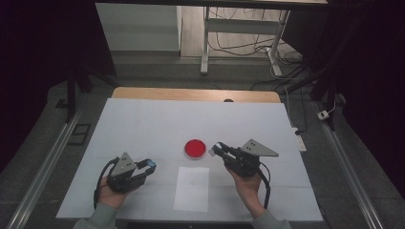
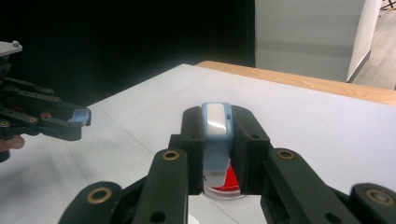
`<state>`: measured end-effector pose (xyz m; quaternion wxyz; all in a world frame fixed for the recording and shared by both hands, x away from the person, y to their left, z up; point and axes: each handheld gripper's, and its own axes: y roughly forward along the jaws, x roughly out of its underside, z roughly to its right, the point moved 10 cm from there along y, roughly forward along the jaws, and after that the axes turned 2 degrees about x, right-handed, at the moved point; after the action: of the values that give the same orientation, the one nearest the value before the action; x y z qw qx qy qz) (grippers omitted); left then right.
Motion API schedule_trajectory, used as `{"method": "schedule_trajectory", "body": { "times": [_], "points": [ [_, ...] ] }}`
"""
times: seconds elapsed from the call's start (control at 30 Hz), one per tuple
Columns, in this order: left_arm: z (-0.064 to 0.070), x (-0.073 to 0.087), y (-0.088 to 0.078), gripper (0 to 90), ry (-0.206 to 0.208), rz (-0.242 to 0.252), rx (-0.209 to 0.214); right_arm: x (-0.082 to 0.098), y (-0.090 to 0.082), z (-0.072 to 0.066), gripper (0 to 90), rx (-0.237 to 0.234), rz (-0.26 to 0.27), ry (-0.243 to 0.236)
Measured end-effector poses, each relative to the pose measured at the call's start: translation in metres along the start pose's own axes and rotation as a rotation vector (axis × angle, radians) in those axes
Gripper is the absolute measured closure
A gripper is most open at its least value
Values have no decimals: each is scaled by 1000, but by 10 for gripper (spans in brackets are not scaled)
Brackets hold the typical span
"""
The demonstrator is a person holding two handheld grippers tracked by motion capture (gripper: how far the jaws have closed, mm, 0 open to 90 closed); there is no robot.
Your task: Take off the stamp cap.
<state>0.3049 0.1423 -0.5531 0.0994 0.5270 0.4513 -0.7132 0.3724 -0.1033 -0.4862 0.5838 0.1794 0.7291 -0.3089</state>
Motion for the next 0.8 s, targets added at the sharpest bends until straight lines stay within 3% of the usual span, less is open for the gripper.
{"method": "schedule_trajectory", "body": {
  "times": [0.27, 0.8],
  "points": [
    [-3, 11, -8, 659, -25, 0, -2, 0, 0, 1, 753, -1, -1, -1],
    [-5, 12, -5, 659, -18, -11, 3, 1, 0, 2, 753, 2, -5, -10]
  ]
}}
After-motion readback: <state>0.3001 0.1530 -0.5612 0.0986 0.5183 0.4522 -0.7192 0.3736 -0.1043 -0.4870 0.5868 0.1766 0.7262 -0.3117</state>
